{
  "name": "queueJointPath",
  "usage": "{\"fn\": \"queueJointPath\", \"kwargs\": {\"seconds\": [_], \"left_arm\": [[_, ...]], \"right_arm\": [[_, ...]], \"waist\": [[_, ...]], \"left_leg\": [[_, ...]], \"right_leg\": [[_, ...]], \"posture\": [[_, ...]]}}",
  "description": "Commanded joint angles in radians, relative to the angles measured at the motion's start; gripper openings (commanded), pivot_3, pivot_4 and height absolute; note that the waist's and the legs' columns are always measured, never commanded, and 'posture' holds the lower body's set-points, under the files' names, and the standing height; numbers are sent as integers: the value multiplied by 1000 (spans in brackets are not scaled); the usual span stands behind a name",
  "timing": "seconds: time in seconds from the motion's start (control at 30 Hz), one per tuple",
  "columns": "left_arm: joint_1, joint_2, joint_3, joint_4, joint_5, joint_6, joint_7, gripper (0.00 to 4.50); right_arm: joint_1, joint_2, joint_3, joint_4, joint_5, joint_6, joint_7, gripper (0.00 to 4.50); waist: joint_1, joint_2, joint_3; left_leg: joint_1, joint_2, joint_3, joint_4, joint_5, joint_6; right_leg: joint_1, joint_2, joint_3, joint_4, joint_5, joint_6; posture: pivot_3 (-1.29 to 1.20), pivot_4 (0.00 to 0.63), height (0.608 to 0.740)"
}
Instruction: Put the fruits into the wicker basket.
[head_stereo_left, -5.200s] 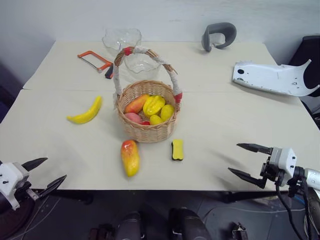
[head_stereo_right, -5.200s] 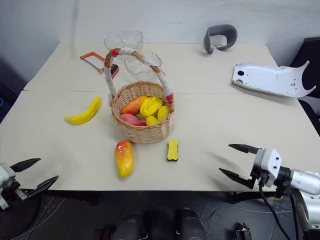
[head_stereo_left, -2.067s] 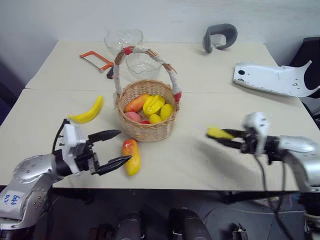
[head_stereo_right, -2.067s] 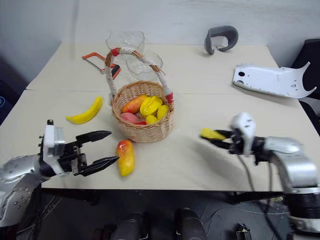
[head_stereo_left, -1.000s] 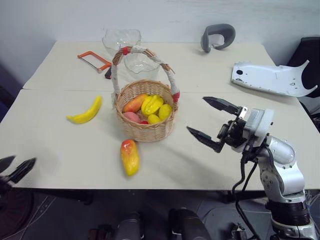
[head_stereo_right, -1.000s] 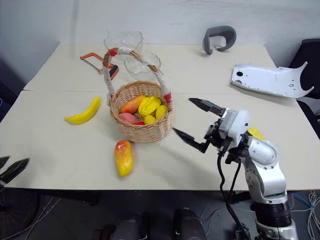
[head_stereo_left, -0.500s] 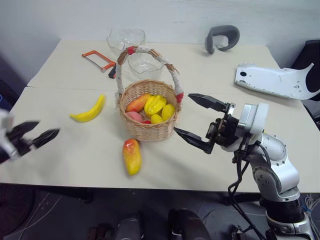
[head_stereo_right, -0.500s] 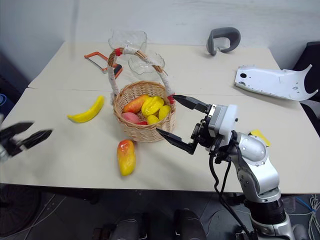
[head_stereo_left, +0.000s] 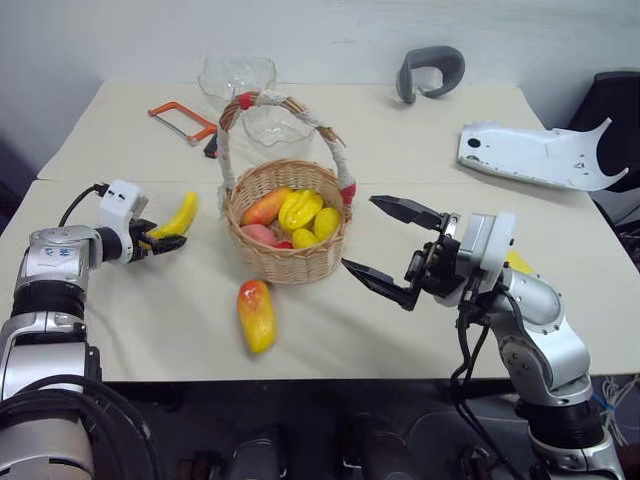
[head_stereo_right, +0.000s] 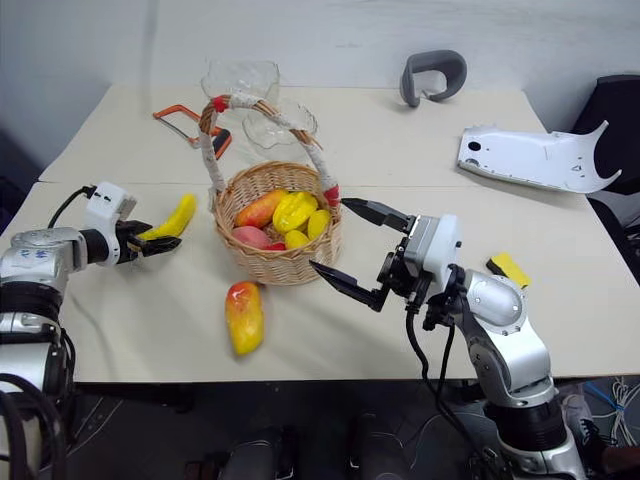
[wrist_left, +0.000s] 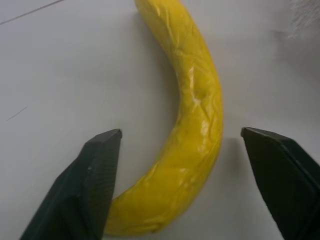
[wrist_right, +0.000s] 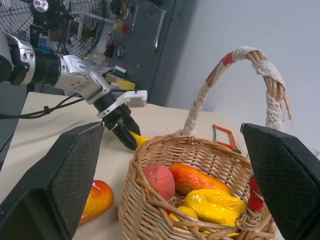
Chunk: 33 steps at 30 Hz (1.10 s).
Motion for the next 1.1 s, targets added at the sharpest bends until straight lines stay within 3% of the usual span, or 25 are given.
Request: {"fn": "queueJointPath", "kwargs": {"seconds": [0.03, 0.17, 0.27, 0.43, 0.53, 0.6, 0.73, 0.83, 0.93, 1.1], "left_arm": [[-38, 31, 13, 1, 1, -14, -89, 2724], [-9, 105, 53, -73, -39, -8, -219, 1431], [88, 192, 87, -249, -105, 39, -389, 503], [405, 335, 254, -747, -358, 137, -695, 376], [562, 380, 333, -1051, -505, 292, -742, 376], [541, 332, 332, -1182, -579, 336, -661, 376], [360, 166, 244, -1221, -604, 393, -450, 376], [219, 36, 102, -1149, -530, 439, -324, 376], [125, -34, 18, -1083, -481, 482, -252, 376], [17, -136, 14, -947, -392, 439, -96, 376]], "right_arm": [[5, -11, -33, -45, -4, 1, -25, 4500], [5, -19, -46, -29, -9, -1, -26, 4500], [-3, -22, -54, -18, -9, 0, -25, 4500], [15, -40, -65, -21, -4, 12, -16, 4500], [28, -56, -85, 2, -12, 7, -14, 4500], [33, -65, -102, 30, -21, -5, -9, 4500], [31, -76, -110, 51, -31, -14, 1, 4500], [22, -75, -118, 48, -29, -5, -11, 4500], [23, -82, -121, 29, -21, 11, -13, 4500], [53, -81, -133, -26, -14, 36, -41, 4500]], "waist": [[0, 0, 0], [-5, -1, 1], [-8, -1, 1], [-6, 0, 1], [-1, 1, 2], [8, 2, 2], [26, 4, 3], [23, 4, 3], [16, 4, 3], [18, 4, 3]], "left_leg": [[-1, 0, 0, 3, 0, 0], [-1, 1, 0, 4, -1, 0], [-1, 2, 0, 4, -1, -1], [-1, 2, -2, 4, -1, -2], [-1, 2, -3, 4, -2, 0], [-1, 1, -7, 5, -3, 1], [-1, -1, -8, 5, -2, 5], [0, -2, -7, 5, -1, 4], [0, -2, -6, 5, 1, 1], [-1, -1, -6, 5, 2, -1]], "right_leg": [[0, 0, 0, 1, 0, 0], [0, 0, 0, 2, 0, 0], [0, 0, 0, 2, 0, -1], [0, 0, 1, 2, -1, -2], [1, -1, 0, 0, -1, -2], [3, -2, 1, -1, -1, -2], [5, -1, 3, -1, -1, -1], [5, 0, 3, 2, -1, 0], [4, 1, 4, 3, -1, 1], [3, 2, 4, 3, -1, 1]], "posture": [[0, 150, 740], [0, 150, 740], [0, 150, 740], [0, 150, 740], [0, 150, 740], [0, 150, 740], [0, 150, 740], [0, 150, 740], [0, 150, 740], [0, 150, 740]]}}
